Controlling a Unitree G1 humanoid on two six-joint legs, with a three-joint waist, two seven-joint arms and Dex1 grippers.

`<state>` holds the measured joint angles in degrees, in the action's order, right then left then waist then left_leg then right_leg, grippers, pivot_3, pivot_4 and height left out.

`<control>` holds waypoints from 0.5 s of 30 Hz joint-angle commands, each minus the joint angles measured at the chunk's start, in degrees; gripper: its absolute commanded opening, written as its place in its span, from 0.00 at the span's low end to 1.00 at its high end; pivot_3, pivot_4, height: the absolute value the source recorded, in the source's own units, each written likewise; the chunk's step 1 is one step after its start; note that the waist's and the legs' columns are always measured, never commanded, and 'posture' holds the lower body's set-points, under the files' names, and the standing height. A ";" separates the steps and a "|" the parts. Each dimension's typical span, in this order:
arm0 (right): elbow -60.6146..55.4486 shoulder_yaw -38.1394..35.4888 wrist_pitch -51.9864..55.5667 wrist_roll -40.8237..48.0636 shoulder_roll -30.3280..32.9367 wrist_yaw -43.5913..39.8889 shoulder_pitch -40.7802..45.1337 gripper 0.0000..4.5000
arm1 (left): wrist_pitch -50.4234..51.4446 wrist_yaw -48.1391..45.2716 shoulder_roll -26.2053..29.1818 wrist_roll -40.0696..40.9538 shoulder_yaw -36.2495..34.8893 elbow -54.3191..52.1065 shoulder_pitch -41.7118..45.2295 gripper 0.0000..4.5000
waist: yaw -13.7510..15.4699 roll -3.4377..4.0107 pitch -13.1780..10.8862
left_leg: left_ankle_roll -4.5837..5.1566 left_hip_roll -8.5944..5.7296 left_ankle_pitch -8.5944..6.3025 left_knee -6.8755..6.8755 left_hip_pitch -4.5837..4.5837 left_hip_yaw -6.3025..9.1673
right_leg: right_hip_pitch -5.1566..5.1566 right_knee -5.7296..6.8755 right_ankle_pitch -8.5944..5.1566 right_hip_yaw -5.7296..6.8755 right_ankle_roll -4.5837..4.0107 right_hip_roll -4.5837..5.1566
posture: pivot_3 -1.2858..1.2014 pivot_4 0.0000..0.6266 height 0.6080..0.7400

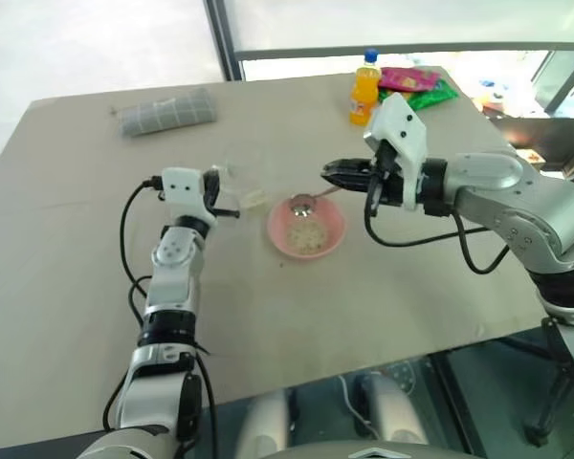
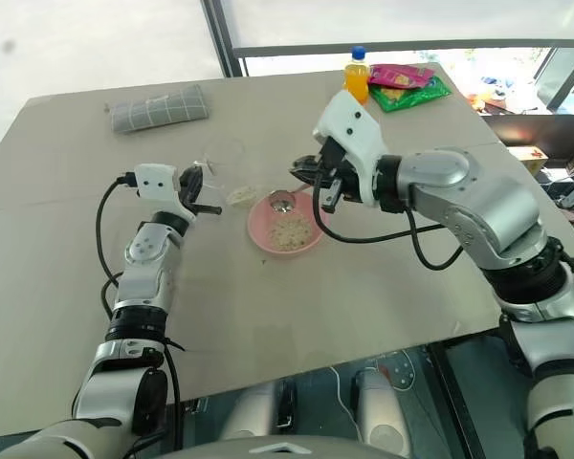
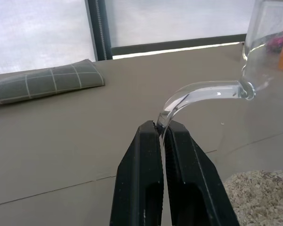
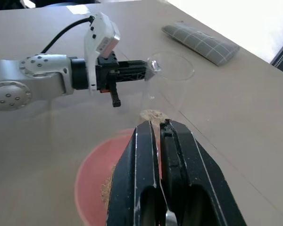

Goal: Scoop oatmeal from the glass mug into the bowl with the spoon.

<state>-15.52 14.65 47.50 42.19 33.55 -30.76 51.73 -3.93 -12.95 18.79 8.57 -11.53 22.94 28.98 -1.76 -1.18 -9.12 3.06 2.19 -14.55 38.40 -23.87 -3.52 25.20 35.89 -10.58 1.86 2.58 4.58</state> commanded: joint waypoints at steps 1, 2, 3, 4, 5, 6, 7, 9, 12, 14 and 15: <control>5.29 -10.54 6.49 5.89 -5.77 6.71 5.37 0.02 | 2.99 -0.27 0.04 0.47 0.28 -5.05 -1.78 0.00 | 0.19 0.01 -0.01 | 0.00 0.00 0.00 0.00 0.00 -0.01 | 0.01 0.01 0.00 0.00 0.00 0.00 | 0.52 0.24 1.00; 7.45 -12.72 7.66 6.83 -7.80 8.48 7.38 0.02 | 3.89 -0.25 -0.06 0.58 0.44 -6.43 -2.28 0.00 | 0.23 0.01 0.00 | 0.00 0.00 0.00 0.01 -0.01 -0.01 | 0.01 0.02 0.01 0.00 0.00 0.01 | 0.52 0.24 1.00; 9.81 -14.02 8.04 6.82 -9.59 9.63 9.77 0.02 | 4.64 -0.28 -0.16 0.65 0.61 -7.46 -2.57 0.00 | 0.72 0.01 -0.01 | -0.01 0.00 0.00 0.01 0.00 -0.03 | 0.01 0.02 0.01 -0.01 -0.01 0.01 | 0.52 0.24 1.00; 12.36 -14.80 7.70 6.19 -11.34 10.31 12.16 0.02 | 5.16 -0.24 -0.25 0.65 0.76 -8.08 -2.64 0.00 | 0.91 0.01 -0.01 | -0.01 -0.01 0.00 0.00 -0.01 -0.04 | 0.01 0.00 0.01 0.00 -0.01 0.03 | 0.52 0.24 1.00; 14.41 -14.74 7.09 5.23 -12.62 10.35 13.92 0.02 | 5.48 -0.18 -0.31 0.62 0.86 -8.36 -2.62 0.00 | 1.05 0.01 -0.01 | -0.01 -0.01 0.00 0.00 -0.01 -0.02 | 0.01 -0.01 0.01 0.02 -0.01 0.02 | 0.52 0.24 1.00; 15.77 -14.76 6.85 4.37 -13.51 10.20 14.99 0.02 | 5.76 -0.13 -0.38 0.55 0.92 -8.50 -2.55 0.00 | 1.01 0.03 -0.02 | -0.01 -0.02 0.00 -0.01 -0.02 -0.03 | 0.01 -0.02 0.01 0.02 -0.01 0.02 | 0.52 0.24 1.00; 16.96 -14.44 6.38 3.26 -14.42 9.80 15.61 0.02 | 5.98 -0.06 -0.47 0.52 0.94 -8.61 -2.50 0.00 | 1.03 0.02 -0.01 | -0.01 -0.04 0.00 -0.02 -0.02 -0.07 | 0.03 -0.02 0.01 0.00 -0.01 0.03 | 0.52 0.24 1.00; 18.90 -13.71 5.81 1.88 -16.72 9.09 16.13 0.02 | 6.22 0.13 -0.69 0.41 1.07 -8.63 -2.29 0.00 | 1.11 0.02 -0.01 | -0.01 -0.04 0.00 -0.02 -0.02 -0.03 | 0.01 -0.02 0.01 0.02 -0.01 0.02 | 0.52 0.24 1.00; 21.31 -12.48 5.49 -0.08 -19.50 7.87 16.33 0.02 | 6.30 0.32 -0.89 0.29 1.19 -8.88 -2.31 0.00 | 1.08 0.01 -0.01 | -0.01 -0.05 0.00 -0.01 -0.04 -0.04 | 0.00 -0.02 0.01 0.01 -0.01 0.02 | 0.52 0.24 1.00; 23.66 -10.90 3.76 -3.19 -20.35 6.45 16.41 0.02 | 6.13 0.57 -1.08 0.07 1.25 -9.00 -2.57 0.00 | 1.10 0.01 -0.01 | -0.01 -0.05 0.00 -0.01 -0.04 -0.04 | 0.01 -0.02 0.01 0.01 -0.01 0.03 | 0.52 0.24 1.00; 24.92 -10.27 3.23 -4.40 -20.60 5.57 16.50 0.02 | 6.04 0.74 -1.20 -0.04 1.26 -9.04 -2.71 0.00 | 1.12 0.01 -0.01 | -0.01 -0.05 0.00 -0.01 -0.04 -0.03 | 0.01 -0.02 0.01 0.01 -0.01 0.03 | 0.52 0.24 1.00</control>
<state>9.11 4.45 53.06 39.75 12.84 -23.65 66.62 2.27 -12.43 17.64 9.09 -10.71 15.91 26.65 -0.64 -1.17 -9.13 3.05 2.14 -14.55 38.39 -23.91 -3.54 25.20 35.87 -10.58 1.88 2.57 4.61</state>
